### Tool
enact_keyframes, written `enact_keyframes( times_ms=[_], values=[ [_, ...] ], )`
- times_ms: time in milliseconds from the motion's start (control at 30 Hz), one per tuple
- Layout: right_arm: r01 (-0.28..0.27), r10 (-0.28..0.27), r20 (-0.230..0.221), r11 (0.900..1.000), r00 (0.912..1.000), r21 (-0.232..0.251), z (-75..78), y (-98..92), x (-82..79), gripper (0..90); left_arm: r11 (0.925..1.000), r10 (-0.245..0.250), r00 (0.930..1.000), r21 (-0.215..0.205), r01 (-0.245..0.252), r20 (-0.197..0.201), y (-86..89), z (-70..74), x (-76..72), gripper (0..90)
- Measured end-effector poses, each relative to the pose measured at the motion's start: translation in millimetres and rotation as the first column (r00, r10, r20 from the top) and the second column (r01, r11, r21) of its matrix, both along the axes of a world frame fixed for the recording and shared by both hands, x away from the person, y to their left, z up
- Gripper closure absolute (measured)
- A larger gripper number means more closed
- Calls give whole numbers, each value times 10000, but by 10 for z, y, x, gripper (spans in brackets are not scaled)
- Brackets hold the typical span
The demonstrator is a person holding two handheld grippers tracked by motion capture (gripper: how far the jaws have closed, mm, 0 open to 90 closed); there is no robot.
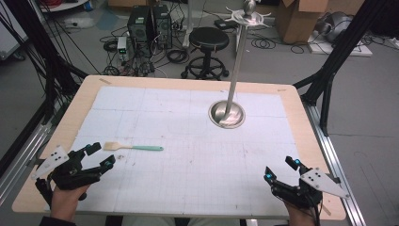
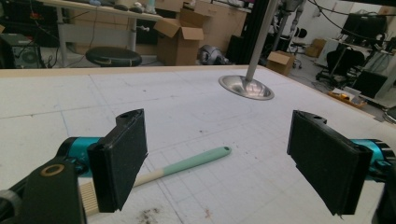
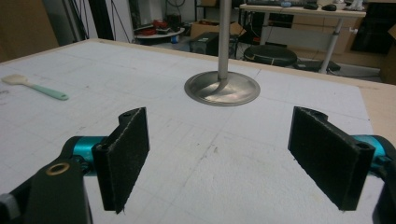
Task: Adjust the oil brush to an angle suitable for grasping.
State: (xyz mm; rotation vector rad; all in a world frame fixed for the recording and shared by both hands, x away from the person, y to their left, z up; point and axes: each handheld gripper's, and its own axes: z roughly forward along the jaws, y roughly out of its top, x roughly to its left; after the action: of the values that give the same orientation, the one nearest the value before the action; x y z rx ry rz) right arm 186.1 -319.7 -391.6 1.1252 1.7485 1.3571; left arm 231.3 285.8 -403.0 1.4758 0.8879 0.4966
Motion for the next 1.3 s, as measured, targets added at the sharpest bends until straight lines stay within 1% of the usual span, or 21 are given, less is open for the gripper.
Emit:
enact_keyframes(
  times_ms=[100,167,233,267,300,333,367,433,467,567,633,700,767,833,867,900,933,1100,1167,1200,1300],
  values=[
    [-29,29,3,10000,10000,-46,10,17,-5,192,9999,-147,9999,-27,147,32,32,56,45,234],
    [-9,9,57,10000,10000,-42,17,22,-8,192,9994,-310,9995,171,310,40,47,92,95,275],
    [27,-27,-3,10000,10000,-62,8,19,3,192,9979,-469,9989,439,470,-34,53,114,167,362],
    [13,-13,-36,10000,10000,-71,4,15,9,192,9963,-571,9983,640,579,-143,52,117,209,444],
    [39,-39,-43,10000,10000,-53,0,13,14,192,9946,-421,9983,927,458,-413,47,122,251,572],
    [42,-42,-20,10000,10000,-52,-3,13,19,192,9946,-421,9983,927,458,-413,47,122,251,686],
    [21,-21,-66,9999,10000,-109,-4,8,22,192,9922,-273,9963,1191,369,-810,27,112,345,758],
    [21,-22,-93,9999,10000,-141,-8,5,29,192,9902,-102,9953,1378,236,-965,5,92,426,865],
    [39,-40,-111,10000,9999,-81,-8,10,27,192,9886,-93,9944,1482,250,-1056,-4,83,469,890],
    [42,-43,-103,10000,9999,-83,-5,21,24,193,9774,52,9908,2102,235,-1350,-45,73,608,896],
    [14,-16,-121,9999,9999,-122,-8,30,27,193,9721,162,9876,2334,209,-1562,-59,64,713,896],
    [-24,21,-160,9998,9999,-190,-11,35,32,193,9640,344,9833,2654,146,-1789,-78,42,823,896],
    [-33,30,-150,9997,9999,-226,-15,37,40,193,9542,590,9774,2993,46,-2032,-104,1,925,896],
    [-63,59,-190,9997,9998,-227,-19,41,47,194,9453,756,9694,3261,49,-2335,-123,-60,1013,897],
    [-63,59,-190,9997,9998,-227,-19,41,47,194,9453,756,9694,3261,49,-2335,-123,-60,1013,897],
    [-91,86,-205,9996,9998,-258,-20,40,53,194,9398,870,9610,3416,83,-2625,-139,-130,1075,897],
    [-97,92,-196,9997,9998,-239,-21,40,54,194,9354,925,9581,3534,97,-2710,-146,-161,1098,897],
    [-136,133,-189,9997,9997,-192,-22,36,52,194,9203,1066,9505,3909,168,-2918,-156,-248,1155,897],
    [-144,140,-221,9998,9997,-163,-21,38,52,194,9105,1192,9454,4131,177,-3033,-136,-270,1168,896],
    [-138,135,-212,9998,9997,-156,-22,39,54,194,9087,1237,9429,4172,176,-3092,-127,-278,1172,897],
    [-143,139,-235,9998,9996,-148,-21,37,54,194,9055,1328,9402,4241,136,-3137,-115,-297,1185,897]
  ],
)
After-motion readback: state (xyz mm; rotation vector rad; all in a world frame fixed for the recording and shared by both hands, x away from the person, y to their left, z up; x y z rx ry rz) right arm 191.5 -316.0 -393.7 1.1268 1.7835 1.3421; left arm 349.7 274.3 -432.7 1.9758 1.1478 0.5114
